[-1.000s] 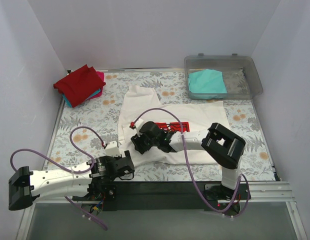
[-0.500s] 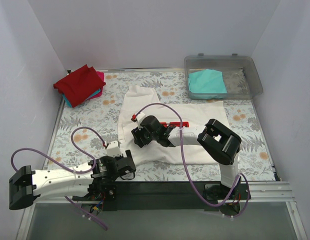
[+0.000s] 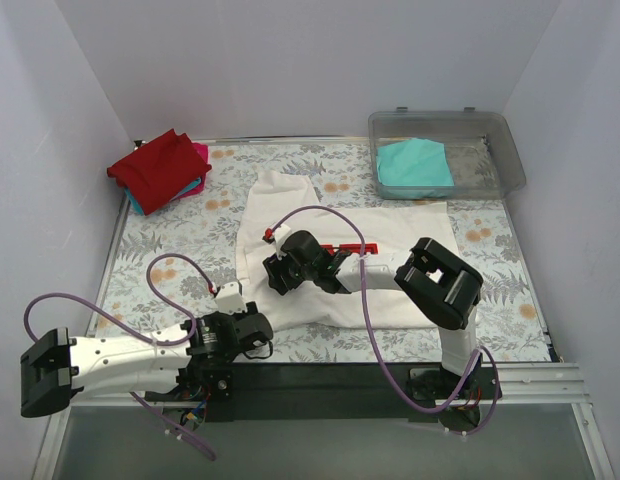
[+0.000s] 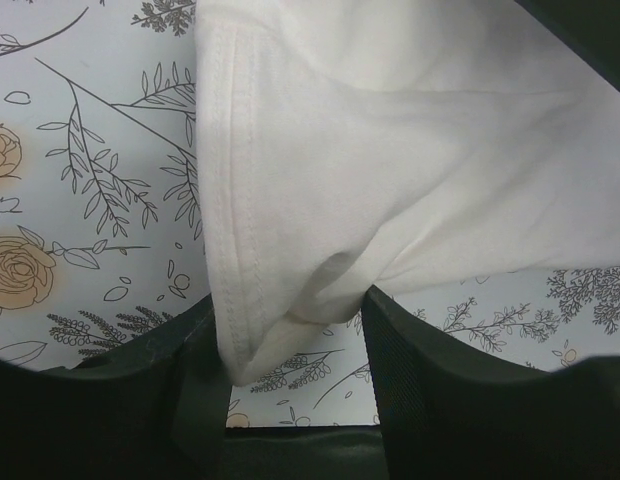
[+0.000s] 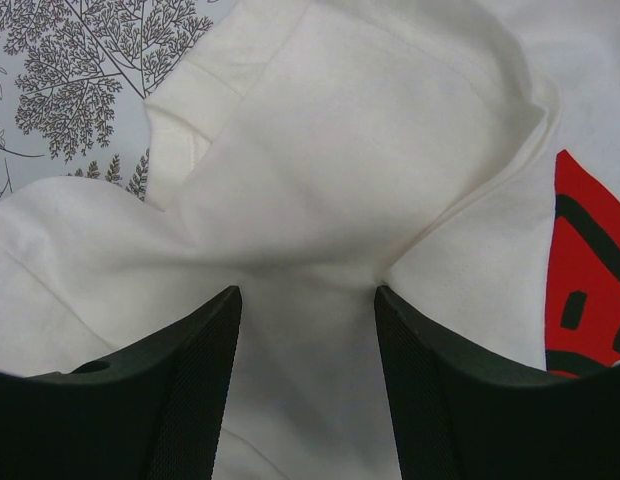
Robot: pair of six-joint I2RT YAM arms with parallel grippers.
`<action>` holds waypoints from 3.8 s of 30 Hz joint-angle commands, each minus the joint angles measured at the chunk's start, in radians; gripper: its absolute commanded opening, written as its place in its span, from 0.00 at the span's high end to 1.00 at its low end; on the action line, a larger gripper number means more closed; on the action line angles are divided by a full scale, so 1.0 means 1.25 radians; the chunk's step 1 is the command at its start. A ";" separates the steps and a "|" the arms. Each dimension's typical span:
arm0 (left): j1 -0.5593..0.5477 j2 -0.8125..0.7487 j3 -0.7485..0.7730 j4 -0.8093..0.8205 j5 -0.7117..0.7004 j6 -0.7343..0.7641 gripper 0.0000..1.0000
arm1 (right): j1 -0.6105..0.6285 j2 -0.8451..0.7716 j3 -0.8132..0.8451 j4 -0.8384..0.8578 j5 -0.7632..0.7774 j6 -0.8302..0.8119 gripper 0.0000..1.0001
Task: Fold and stack the t-shirts
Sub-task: Fold the tshirt
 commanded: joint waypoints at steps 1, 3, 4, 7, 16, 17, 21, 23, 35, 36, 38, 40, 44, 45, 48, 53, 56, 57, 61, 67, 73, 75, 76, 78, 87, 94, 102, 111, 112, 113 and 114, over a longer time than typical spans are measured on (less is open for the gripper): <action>-0.004 0.013 -0.010 -0.010 0.051 -0.229 0.53 | -0.003 -0.010 0.009 0.010 -0.006 0.000 0.49; -0.004 0.006 -0.016 -0.010 0.062 -0.229 0.53 | -0.004 -0.009 0.009 0.011 -0.005 0.000 0.49; -0.004 -0.001 -0.018 -0.010 0.065 -0.229 0.53 | -0.004 -0.010 0.009 0.010 -0.004 0.000 0.49; -0.006 -0.017 -0.028 -0.013 0.079 -0.229 0.53 | -0.004 -0.011 0.008 0.010 -0.001 -0.001 0.49; -0.009 -0.057 0.000 -0.092 0.072 -0.232 0.51 | -0.005 -0.003 0.017 0.004 -0.004 -0.003 0.49; -0.009 -0.059 0.002 -0.103 0.070 -0.233 0.51 | -0.005 -0.003 0.017 0.003 -0.004 -0.003 0.49; -0.009 -0.062 -0.004 -0.118 0.056 -0.240 0.50 | -0.005 -0.004 0.019 0.000 -0.004 -0.004 0.49; -0.009 -0.057 -0.009 -0.110 0.048 -0.245 0.51 | -0.005 -0.005 0.018 -0.001 -0.001 -0.004 0.49; -0.009 -0.077 -0.012 -0.111 -0.035 -0.304 0.63 | -0.005 -0.008 0.009 -0.007 -0.001 -0.006 0.49; -0.009 -0.080 -0.014 -0.106 -0.041 -0.305 0.63 | -0.005 -0.009 0.009 -0.007 -0.001 -0.006 0.50; -0.009 -0.078 -0.014 -0.100 -0.047 -0.308 0.63 | -0.005 -0.008 0.008 -0.008 -0.001 -0.008 0.49; -0.009 -0.076 -0.012 -0.095 -0.051 -0.308 0.63 | -0.005 -0.009 0.008 -0.009 -0.002 -0.008 0.49; -0.009 -0.088 -0.018 -0.081 -0.067 -0.309 0.63 | -0.005 -0.009 0.008 -0.009 -0.010 -0.008 0.49; -0.009 -0.099 -0.020 -0.077 -0.071 -0.314 0.63 | -0.005 -0.009 0.008 -0.009 -0.011 -0.008 0.50; -0.009 -0.130 -0.028 -0.075 -0.079 -0.320 0.64 | -0.005 -0.009 0.008 -0.011 -0.012 -0.008 0.49; -0.009 -0.158 -0.037 -0.068 -0.095 -0.321 0.68 | -0.004 -0.010 0.007 -0.011 -0.016 -0.009 0.49; -0.008 -0.147 -0.031 -0.057 -0.105 -0.315 0.73 | -0.004 -0.009 0.007 -0.012 -0.017 -0.009 0.50; -0.008 -0.134 -0.025 -0.058 -0.111 -0.315 0.74 | -0.004 -0.009 0.007 -0.012 -0.017 -0.009 0.50; -0.009 -0.118 -0.009 -0.089 -0.125 -0.325 0.98 | -0.003 -0.015 0.002 -0.014 -0.012 -0.011 0.50; -0.008 -0.168 0.016 -0.155 -0.148 -0.327 1.00 | -0.004 -0.022 0.000 -0.014 -0.006 -0.017 0.50; -0.008 -0.170 0.160 -0.210 -0.178 -0.131 1.00 | -0.005 -0.020 0.008 -0.020 -0.001 -0.025 0.50; -0.008 -0.131 0.205 -0.256 -0.169 -0.060 1.00 | -0.005 -0.017 0.012 -0.022 -0.002 -0.025 0.50; -0.008 -0.113 0.222 -0.270 -0.162 -0.049 1.00 | -0.005 -0.016 0.014 -0.022 -0.004 -0.026 0.50; -0.008 -0.061 0.253 -0.271 -0.111 0.012 1.00 | -0.005 -0.010 0.018 -0.023 -0.006 -0.026 0.50; -0.011 0.128 0.255 -0.223 0.095 0.058 1.00 | -0.005 -0.008 0.013 -0.029 0.000 -0.031 0.50; -0.036 0.114 0.228 -0.095 0.149 0.118 0.71 | -0.005 -0.006 0.015 -0.034 0.021 -0.037 0.50; -0.035 -0.071 0.275 -0.032 0.020 0.139 0.07 | -0.050 -0.005 0.004 -0.049 0.015 -0.028 0.49; 0.015 -0.130 0.267 -0.159 -0.241 0.020 0.07 | -0.068 -0.038 -0.041 -0.062 0.049 -0.031 0.49; 0.022 -0.119 0.260 -0.119 -0.235 0.037 0.07 | -0.068 -0.040 -0.043 -0.062 0.048 -0.031 0.49; 0.032 -0.112 0.252 -0.088 -0.232 0.081 0.07 | -0.068 -0.041 -0.045 -0.063 0.049 -0.031 0.49; 0.062 -0.103 0.226 -0.047 -0.221 0.125 0.07 | -0.068 -0.041 -0.048 -0.063 0.050 -0.030 0.49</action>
